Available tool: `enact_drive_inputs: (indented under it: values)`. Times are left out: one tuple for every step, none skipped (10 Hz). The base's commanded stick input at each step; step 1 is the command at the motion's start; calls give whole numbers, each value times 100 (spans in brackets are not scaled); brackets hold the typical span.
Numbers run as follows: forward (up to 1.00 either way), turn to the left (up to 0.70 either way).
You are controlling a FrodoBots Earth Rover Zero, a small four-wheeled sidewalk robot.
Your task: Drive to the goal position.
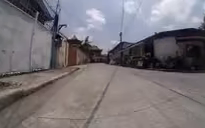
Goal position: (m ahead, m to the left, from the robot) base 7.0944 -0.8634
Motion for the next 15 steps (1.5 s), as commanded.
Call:
enact_drive_inputs:
  values:
    - [90,0]
    - [90,0]
    - [90,0]
    - [90,0]
    - [90,0]
    - [90,0]
    - [90,0]
    - [90,0]
    - [90,0]
    - [90,0]
    - [90,0]
    - [90,-4]
    - [90,-9]
    - [90,-15]
    - [90,-22]
